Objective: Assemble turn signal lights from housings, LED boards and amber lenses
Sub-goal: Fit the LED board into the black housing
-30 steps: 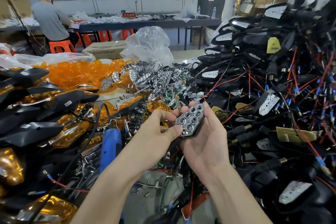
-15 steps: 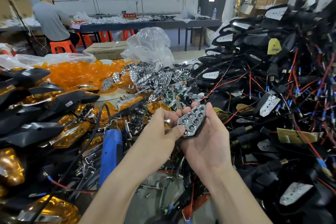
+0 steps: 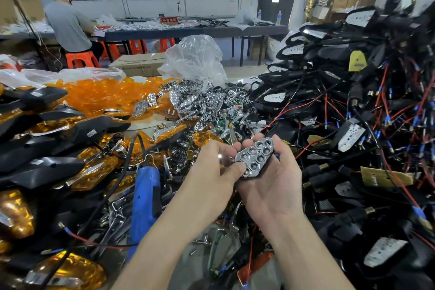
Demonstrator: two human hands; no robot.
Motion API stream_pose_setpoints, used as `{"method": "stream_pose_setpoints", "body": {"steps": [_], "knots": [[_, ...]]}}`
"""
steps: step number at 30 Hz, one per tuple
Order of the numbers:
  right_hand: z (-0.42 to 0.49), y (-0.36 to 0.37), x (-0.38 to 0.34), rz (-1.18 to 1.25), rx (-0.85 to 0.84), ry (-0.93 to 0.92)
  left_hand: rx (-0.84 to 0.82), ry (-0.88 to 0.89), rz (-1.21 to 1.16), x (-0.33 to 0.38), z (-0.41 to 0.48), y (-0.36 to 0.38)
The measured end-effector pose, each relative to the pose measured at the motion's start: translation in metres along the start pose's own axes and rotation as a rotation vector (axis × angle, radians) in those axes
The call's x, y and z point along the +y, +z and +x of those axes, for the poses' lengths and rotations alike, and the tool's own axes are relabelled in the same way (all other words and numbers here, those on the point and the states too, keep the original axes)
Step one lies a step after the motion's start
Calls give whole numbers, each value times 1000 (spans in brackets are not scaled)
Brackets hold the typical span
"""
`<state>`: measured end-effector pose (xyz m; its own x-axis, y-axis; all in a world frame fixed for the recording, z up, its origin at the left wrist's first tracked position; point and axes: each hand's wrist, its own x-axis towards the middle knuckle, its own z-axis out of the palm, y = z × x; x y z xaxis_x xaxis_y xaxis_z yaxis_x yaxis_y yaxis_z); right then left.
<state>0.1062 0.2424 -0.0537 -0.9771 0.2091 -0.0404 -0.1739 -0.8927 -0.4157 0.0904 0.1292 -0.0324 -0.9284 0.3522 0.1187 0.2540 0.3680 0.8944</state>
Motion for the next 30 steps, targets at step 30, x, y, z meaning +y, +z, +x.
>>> {"method": "stream_pose_setpoints", "body": {"steps": [30], "knots": [[3,-3,-11,56,-26,-123,-619,-106,427,3,-10,-57]]}}
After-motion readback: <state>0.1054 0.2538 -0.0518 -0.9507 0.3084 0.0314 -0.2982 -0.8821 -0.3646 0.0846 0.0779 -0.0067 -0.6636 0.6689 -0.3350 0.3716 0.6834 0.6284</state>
